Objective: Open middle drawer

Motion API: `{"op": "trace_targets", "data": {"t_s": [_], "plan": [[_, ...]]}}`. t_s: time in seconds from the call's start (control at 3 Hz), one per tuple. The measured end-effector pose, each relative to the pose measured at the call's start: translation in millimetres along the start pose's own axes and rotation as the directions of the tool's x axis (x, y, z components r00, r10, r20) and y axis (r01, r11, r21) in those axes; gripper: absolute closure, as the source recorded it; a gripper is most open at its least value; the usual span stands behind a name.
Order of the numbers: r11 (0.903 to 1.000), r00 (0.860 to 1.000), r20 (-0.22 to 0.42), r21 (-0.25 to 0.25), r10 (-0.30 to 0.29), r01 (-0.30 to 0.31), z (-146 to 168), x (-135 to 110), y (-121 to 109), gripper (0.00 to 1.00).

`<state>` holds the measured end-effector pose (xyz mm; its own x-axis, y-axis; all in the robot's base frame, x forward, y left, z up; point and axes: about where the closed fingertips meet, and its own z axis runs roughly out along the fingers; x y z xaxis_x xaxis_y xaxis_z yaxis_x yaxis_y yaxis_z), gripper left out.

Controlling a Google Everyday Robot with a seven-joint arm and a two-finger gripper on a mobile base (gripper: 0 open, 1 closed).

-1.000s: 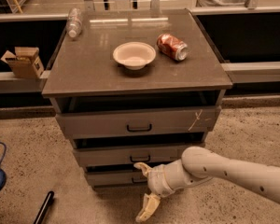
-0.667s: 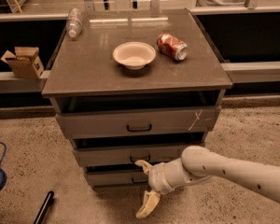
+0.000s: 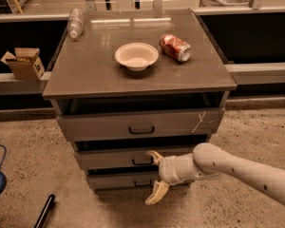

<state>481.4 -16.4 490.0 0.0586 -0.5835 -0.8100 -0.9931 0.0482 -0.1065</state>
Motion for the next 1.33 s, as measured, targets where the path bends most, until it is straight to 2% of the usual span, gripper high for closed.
{"op": "trace_targets", "data": {"t_s": [0.33,0.67,1.0,1.33], "plan": [[0.9984,0.999,-0.006,0.035,-0.044,0.044,-2.2,24.2,-41.7,0.0],[0.9966,0.997,-0.036,0.04,-0.071,0.072,1.4,38.7,-66.9,0.0],[0.9943,0.991,-0.096,0.039,-0.095,0.099,2.6,51.3,-91.6,0.0],[0.9925,0.981,-0.158,0.03,-0.112,0.119,8.0,70.7,-102.0,0.0]]}}
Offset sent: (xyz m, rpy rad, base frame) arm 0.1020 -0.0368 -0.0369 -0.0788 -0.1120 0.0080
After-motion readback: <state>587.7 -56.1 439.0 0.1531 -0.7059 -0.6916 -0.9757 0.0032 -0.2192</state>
